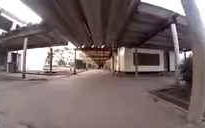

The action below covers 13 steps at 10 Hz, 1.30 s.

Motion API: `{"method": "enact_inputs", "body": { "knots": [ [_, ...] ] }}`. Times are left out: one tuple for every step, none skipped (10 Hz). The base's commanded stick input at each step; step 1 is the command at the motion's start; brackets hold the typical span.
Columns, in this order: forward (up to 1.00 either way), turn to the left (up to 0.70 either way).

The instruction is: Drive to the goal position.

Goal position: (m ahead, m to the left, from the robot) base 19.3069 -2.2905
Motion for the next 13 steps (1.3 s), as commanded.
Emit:
{"method": "enact_inputs", "body": {
  "knots": [
    [0.70,0.00],
    [0.70,0.00],
    [0.70,0.00],
    [0.70,0.00],
    [0.70,0.00],
    [0.70,0.00],
    [0.70,0.00],
    [0.70,0.00],
    [0.70,0.00],
    [0.70,0.00],
    [0.70,0.00],
    [0.70,0.00],
    [0.70,0.00]
  ]
}}
